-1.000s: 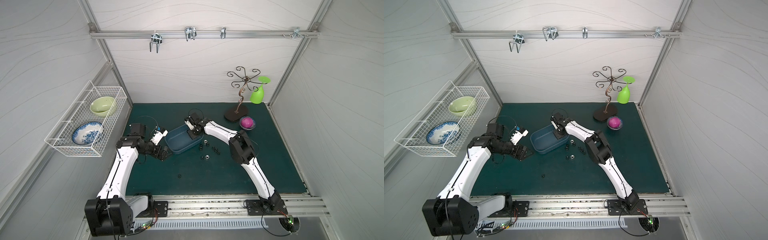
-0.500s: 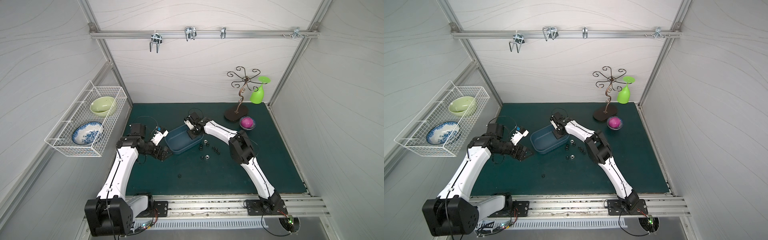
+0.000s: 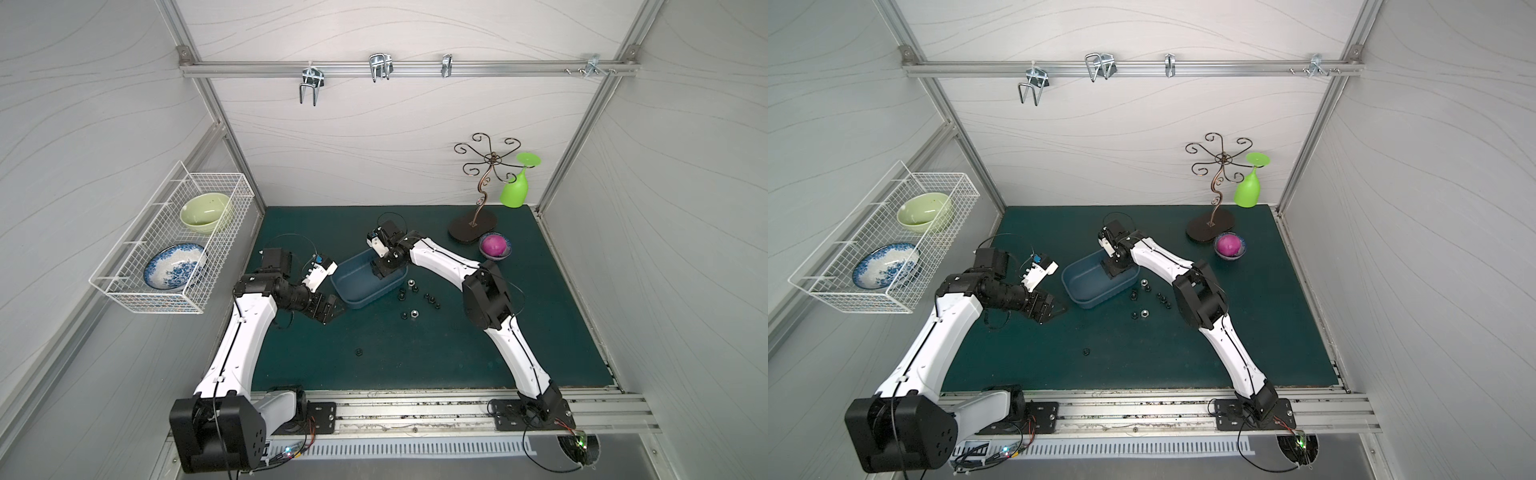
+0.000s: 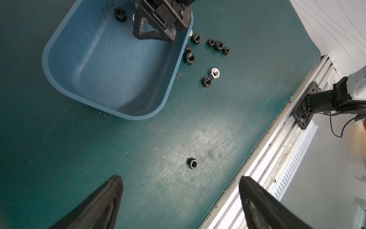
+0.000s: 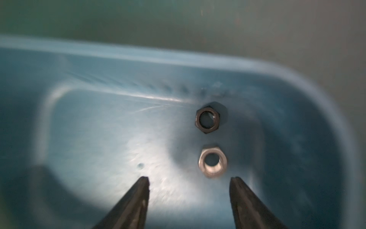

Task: Put the nuts on the desktop into the storage box
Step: Place the nut in the storage box, then pick up the nut from the center of the board.

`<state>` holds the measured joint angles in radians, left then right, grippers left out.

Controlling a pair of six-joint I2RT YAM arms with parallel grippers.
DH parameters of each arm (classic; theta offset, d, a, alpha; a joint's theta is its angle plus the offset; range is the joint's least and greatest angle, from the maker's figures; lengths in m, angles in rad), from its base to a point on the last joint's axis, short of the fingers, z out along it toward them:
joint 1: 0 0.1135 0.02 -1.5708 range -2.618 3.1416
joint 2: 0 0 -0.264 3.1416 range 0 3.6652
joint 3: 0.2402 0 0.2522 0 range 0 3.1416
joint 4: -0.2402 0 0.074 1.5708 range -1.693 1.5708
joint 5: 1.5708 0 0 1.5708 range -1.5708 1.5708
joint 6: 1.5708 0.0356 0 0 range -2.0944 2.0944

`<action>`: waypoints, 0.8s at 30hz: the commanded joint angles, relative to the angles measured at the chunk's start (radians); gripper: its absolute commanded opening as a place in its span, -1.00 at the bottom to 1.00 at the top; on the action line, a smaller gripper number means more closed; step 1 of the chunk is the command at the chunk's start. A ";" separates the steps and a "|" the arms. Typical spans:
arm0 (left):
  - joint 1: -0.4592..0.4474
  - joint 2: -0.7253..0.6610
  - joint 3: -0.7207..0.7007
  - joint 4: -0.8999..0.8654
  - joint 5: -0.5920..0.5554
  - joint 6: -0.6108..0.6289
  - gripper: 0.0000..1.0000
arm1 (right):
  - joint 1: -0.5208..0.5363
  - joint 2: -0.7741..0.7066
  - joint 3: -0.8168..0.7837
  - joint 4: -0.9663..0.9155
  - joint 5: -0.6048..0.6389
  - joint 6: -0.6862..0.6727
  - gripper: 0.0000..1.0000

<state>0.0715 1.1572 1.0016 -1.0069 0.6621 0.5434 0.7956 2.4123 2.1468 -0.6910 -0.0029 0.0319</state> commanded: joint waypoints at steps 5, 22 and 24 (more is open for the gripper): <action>0.004 -0.022 0.009 -0.031 0.055 0.032 0.92 | 0.031 -0.196 -0.057 0.007 -0.047 0.002 0.97; -0.029 -0.036 0.012 -0.107 0.169 0.169 0.86 | 0.039 -0.791 -0.721 0.607 0.230 0.009 0.97; -0.048 -0.036 0.013 -0.110 0.147 0.183 0.86 | 0.039 -0.842 -0.765 0.623 0.208 -0.019 0.98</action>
<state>0.0460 1.1351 1.0012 -1.0954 0.8005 0.6765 0.8310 1.6333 1.4220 -0.2008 0.1894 0.0467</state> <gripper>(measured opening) 0.929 0.988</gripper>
